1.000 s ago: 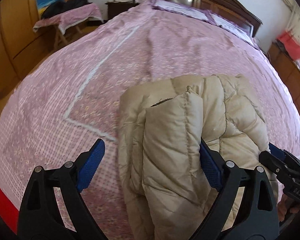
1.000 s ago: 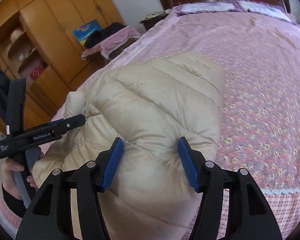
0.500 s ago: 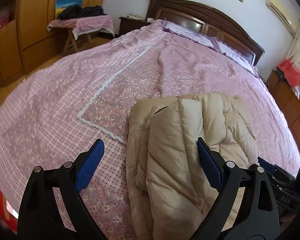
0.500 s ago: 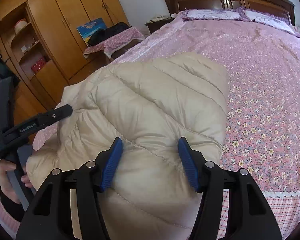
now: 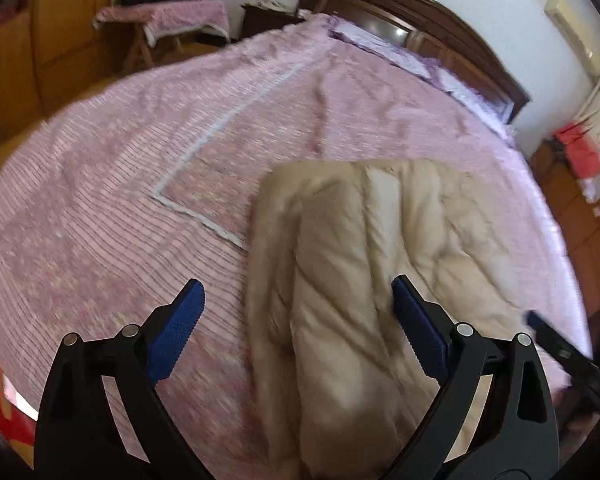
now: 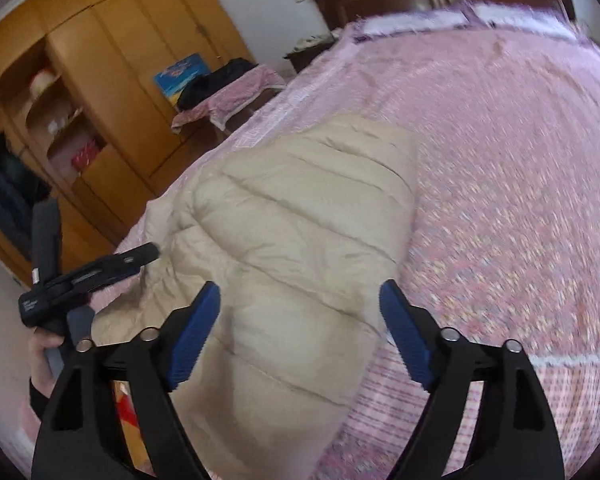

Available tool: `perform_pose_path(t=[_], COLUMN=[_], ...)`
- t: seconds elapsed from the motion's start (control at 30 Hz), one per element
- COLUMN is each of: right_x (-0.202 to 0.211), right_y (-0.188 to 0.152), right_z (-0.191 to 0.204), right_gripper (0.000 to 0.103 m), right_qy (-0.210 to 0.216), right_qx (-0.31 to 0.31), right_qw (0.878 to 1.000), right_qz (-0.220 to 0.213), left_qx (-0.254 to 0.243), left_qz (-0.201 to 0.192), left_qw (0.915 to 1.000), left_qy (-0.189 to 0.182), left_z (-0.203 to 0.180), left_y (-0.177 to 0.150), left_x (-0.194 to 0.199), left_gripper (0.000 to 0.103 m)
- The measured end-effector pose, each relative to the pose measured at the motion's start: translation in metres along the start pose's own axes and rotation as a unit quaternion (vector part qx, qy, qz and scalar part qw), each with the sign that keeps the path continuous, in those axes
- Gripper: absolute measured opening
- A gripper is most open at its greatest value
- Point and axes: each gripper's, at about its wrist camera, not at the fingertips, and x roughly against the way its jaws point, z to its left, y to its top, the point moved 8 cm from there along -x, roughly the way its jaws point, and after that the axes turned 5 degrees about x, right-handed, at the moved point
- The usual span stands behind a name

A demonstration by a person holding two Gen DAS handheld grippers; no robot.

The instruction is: Fold large clothes

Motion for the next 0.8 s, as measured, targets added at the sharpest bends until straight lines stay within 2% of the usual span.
perform_pose_path(t=[0.1,0.17,0.23,0.4,0.53,0.6,0.73,0.8], right_x=[-0.006,-0.014,-0.021,-0.04,-0.059,-0.065,-0.058,-0.047], right_y=[-0.008,-0.014,-0.018,-0.019,-0.016,-0.014,-0.007,-0.001], right_z=[-0.015,-0.02,-0.022,-0.018,-0.012,-0.009,0.0,0.003], right_gripper=[0.084,0.084,0.084,0.088,0.094,0.095,0.085,0.075], right_qy=[0.023,0.039,0.058,0.106,0.139,0.149,0.158,0.156], right_qx=[-0.045,-0.066,-0.087,-0.117,-0.125,-0.124,-0.094,-0.08], right_qw=[0.998,0.996,0.993,0.985,0.979,0.977,0.981,0.984], right_qz=[0.024,0.04,0.048,0.067,0.084,0.086,0.063,0.04], left_qx=[0.0,-0.006,-0.012,0.034,0.063,0.08,0.107,0.108], left_qz=[0.038,0.062,0.067,0.091,0.113,0.127,0.117,0.108], left_qw=[0.9986,0.9974,0.9974,0.9936,0.9852,0.9747,0.9633,0.9618], left_qy=[-0.037,-0.037,-0.024,-0.057,-0.113,-0.166,-0.217,-0.227], left_z=[-0.013,-0.019,-0.02,-0.014,-0.016,-0.022,-0.031,-0.039], left_y=[-0.012,-0.022,-0.029,-0.036,-0.041,-0.047,-0.051,-0.051], left_x=[-0.001,-0.009,-0.017,-0.033,-0.041,-0.046,-0.05,-0.048], left_gripper=[0.093,0.094,0.094,0.094,0.093,0.087,0.077,0.072])
